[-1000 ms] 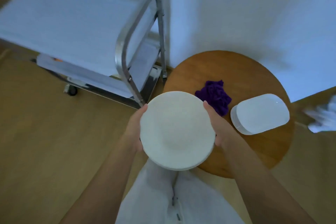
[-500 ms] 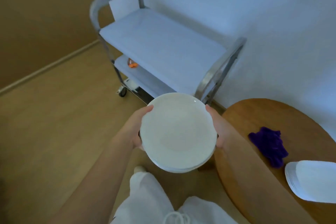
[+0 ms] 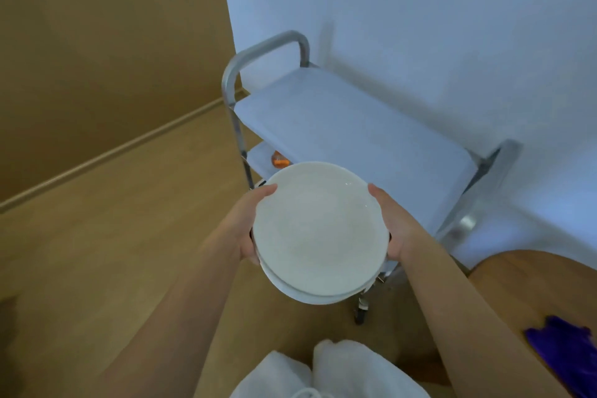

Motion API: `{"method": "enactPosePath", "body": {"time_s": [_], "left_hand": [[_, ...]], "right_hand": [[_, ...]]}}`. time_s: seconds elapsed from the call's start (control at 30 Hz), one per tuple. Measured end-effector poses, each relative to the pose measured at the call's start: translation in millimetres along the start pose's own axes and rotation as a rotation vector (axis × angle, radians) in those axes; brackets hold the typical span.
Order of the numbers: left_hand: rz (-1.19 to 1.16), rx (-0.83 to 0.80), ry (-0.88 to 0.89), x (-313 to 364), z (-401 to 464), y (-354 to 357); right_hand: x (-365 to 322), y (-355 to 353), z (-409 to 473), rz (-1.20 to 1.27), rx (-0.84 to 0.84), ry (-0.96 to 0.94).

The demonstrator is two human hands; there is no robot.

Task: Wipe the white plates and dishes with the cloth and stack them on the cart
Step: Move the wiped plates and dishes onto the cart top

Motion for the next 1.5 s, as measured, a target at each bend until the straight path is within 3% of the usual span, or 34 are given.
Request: {"method": "enactPosePath", "body": {"time_s": [0.27,0.6,0.93,1.23,1.5], "left_hand": [[0.038,-0.012,-0.034,57.3,68.6,-3.8],[0.041,0.025,-0.013,153.1,178.0,28.7],[0.11,0.005,-0.015,233.3,271.2,63.3],[0.202,-0.181,-0.116,292.0,374.1,85.0],[0.311,-0.246,-0.23,311.1,429.5,109.3]], "right_hand": [[-59.1,31.9,57.6,-0.045,0.061,0.072],[-180.3,50.1,135.5,-0.073,0.121,0.103],[-259.9,61.3,188.5,0.057,0.165,0.138],[-307.0,77.7,245.1,0.245,0.268,0.164],[-325.5,77.8,278.3,0.445,0.3,0.083]]}}
Point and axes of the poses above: each hand's wrist, its own z-axis towards the middle knuckle, its own y-axis out of the palm, x = y × z, the point moved 3 cm from there along z, towards the middle knuckle, and after that the axes turned 6 degrees about y, right-handed, at the moved point
